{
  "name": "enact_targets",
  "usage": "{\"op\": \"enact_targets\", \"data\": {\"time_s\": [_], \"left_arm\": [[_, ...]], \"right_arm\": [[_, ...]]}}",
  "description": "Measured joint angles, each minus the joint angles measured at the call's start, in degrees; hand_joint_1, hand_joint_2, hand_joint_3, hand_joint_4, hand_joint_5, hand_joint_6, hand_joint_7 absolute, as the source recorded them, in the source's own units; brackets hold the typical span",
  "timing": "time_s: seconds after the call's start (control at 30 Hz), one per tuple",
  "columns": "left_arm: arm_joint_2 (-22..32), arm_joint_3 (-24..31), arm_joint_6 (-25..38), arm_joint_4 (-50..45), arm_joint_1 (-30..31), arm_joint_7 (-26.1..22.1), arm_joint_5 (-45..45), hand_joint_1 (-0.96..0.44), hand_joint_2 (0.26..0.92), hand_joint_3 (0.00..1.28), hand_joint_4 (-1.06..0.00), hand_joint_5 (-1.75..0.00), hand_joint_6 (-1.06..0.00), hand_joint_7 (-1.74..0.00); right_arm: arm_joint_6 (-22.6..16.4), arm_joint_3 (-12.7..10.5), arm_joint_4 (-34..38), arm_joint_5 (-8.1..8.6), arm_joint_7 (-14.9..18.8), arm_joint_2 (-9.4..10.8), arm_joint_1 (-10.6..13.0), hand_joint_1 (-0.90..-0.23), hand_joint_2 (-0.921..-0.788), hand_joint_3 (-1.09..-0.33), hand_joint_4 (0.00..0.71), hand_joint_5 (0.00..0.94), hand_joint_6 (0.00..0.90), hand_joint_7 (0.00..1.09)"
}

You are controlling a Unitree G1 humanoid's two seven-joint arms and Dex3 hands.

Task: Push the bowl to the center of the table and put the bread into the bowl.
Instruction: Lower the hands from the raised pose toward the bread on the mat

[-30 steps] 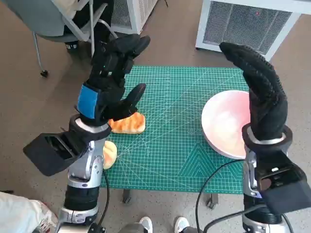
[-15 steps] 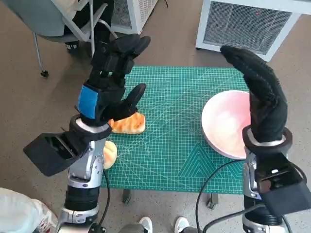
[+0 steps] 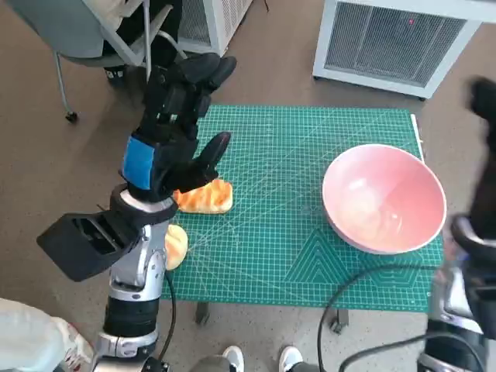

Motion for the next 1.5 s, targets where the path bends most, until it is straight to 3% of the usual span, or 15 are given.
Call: {"op": "enact_targets", "data": {"time_s": [0.1,0.2,0.37,0.5,0.67,0.87,1.1,1.5], "left_arm": [[-0.02,0.01,0.00,0.00,0.09,0.09,-0.01,-0.40,0.858,0.54,0.00,-0.57,0.00,-0.89],[-0.06,0.02,-0.01,0.00,0.09,0.12,-0.01,-0.40,0.858,0.54,0.00,-0.57,0.00,-0.89],[-0.06,0.18,-0.02,0.01,0.09,0.20,-0.03,-0.40,0.858,0.54,0.00,-0.57,0.00,-0.88],[-0.05,0.36,-0.02,0.01,0.09,0.36,-0.02,-0.40,0.858,0.54,0.00,-0.56,0.00,-0.88],[-0.05,0.39,-0.02,0.01,0.09,0.53,0.00,-0.39,0.857,0.54,0.00,-0.57,0.00,-0.88],[0.00,0.42,-0.02,0.01,0.09,0.55,0.01,-0.39,0.856,0.54,0.00,-0.57,0.00,-0.89],[0.30,0.82,-0.01,0.01,0.09,0.54,0.01,-0.40,0.856,0.54,0.00,-0.57,0.00,-0.89],[1.00,1.54,0.16,-0.26,0.23,0.35,-0.07,-0.39,0.852,0.55,0.00,-0.58,0.00,-0.89]], "right_arm": [[-1.60,-2.03,4.75,-1.57,-2.71,-0.91,0.27,-0.527,-0.921,-0.757,0.314,0.003,0.007,0.62],[-3.10,-3.67,10.55,-1.73,-4.81,-2.41,0.32,-0.526,-0.921,-0.761,0.320,0.006,0.010,0.62],[-4.99,-5.29,20.86,-1.58,-6.78,-5.11,0.05,-0.501,-0.921,-0.776,0.340,0.006,0.062,0.53],[-5.31,-6.08,29.67,-0.67,-7.05,-6.47,-0.83,-0.498,-0.921,-0.783,0.321,0.001,0.092,0.48],[-4.31,-6.74,40.24,2.27,-6.41,-6.93,-3.20,-0.496,-0.921,-0.785,0.295,0.000,0.136,0.38],[-1.32,-6.41,49.60,3.66,-5.26,-6.86,-5.74,-0.506,-0.921,-0.760,0.302,0.001,0.158,0.29],[2.59,-6.04,54.22,5.07,-4.22,-5.93,-7.69,-0.488,-0.921,-0.751,0.268,0.001,0.162,0.27],[10.39,-5.07,57.09,5.71,-2.81,-1.55,-10.66,-0.469,-0.921,-0.766,0.325,0.026,0.178,0.30]]}}
